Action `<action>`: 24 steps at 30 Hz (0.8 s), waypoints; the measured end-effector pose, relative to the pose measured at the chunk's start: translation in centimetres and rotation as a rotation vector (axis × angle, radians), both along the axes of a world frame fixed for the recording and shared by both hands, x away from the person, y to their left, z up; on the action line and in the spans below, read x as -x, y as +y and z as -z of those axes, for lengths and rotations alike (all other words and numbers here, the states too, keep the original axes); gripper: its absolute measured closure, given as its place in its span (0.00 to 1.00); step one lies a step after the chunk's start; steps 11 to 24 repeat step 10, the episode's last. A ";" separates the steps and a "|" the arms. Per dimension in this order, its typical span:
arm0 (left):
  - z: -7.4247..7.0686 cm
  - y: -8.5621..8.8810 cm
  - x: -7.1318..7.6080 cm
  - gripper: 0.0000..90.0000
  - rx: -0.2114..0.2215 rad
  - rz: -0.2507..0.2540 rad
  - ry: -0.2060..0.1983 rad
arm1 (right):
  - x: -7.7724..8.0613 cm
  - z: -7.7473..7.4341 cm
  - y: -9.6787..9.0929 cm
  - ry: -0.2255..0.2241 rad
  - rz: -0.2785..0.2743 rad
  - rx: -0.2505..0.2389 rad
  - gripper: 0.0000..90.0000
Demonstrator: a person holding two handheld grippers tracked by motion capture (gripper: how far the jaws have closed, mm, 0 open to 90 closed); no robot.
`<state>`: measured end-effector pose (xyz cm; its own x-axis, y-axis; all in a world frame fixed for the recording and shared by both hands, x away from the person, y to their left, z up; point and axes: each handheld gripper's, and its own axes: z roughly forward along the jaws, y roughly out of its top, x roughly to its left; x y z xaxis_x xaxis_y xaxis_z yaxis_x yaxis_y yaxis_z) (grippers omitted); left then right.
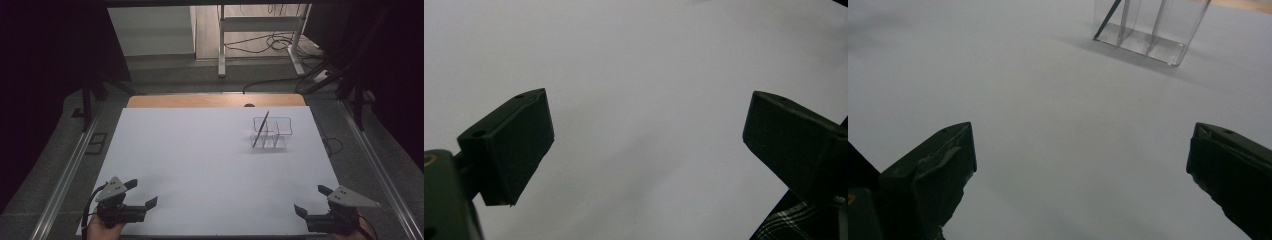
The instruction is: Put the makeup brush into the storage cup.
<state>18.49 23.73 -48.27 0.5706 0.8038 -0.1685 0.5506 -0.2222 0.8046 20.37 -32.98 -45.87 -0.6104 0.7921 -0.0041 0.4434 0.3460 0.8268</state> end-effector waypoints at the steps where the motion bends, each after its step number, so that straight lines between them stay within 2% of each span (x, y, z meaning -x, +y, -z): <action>1: 0.0 0.0 0.0 0.07 0.000 0.000 0.000 | 0.0 0.0 -0.1 -0.001 0.002 -0.001 0.00; 6: 0.0 0.1 0.1 0.07 0.000 -0.001 -0.001 | 0.1 0.0 -0.3 -0.005 0.008 -0.018 0.00; 24: 0.0 0.0 0.1 0.07 -0.001 -0.001 -0.001 | 0.0 0.0 -0.3 0.001 0.005 -0.014 0.00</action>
